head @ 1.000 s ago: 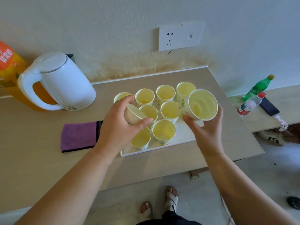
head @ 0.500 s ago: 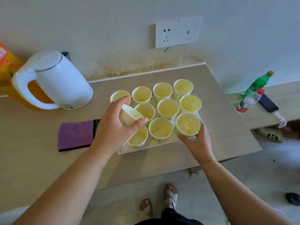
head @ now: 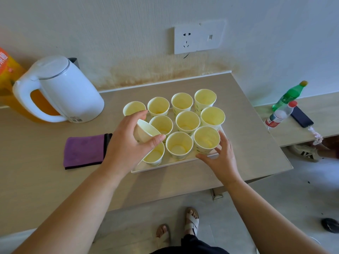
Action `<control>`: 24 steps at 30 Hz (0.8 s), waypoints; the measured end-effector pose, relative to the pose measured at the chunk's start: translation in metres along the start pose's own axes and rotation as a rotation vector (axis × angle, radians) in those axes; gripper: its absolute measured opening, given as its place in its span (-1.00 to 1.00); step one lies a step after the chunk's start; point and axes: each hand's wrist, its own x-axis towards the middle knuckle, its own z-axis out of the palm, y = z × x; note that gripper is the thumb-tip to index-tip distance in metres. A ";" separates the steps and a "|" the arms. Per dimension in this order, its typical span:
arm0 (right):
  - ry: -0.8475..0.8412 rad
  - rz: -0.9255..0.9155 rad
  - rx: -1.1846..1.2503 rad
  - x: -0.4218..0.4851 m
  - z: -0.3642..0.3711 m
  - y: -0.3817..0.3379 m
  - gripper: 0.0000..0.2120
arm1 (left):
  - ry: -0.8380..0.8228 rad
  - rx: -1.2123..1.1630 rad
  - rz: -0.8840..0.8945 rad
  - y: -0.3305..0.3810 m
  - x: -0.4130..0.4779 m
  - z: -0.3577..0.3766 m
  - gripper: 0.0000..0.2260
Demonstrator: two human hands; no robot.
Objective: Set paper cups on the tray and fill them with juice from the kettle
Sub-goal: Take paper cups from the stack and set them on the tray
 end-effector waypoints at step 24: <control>-0.837 -0.039 0.339 0.055 0.081 -0.192 -0.39 | 0.270 -0.422 -0.093 0.026 0.040 -0.030 -0.48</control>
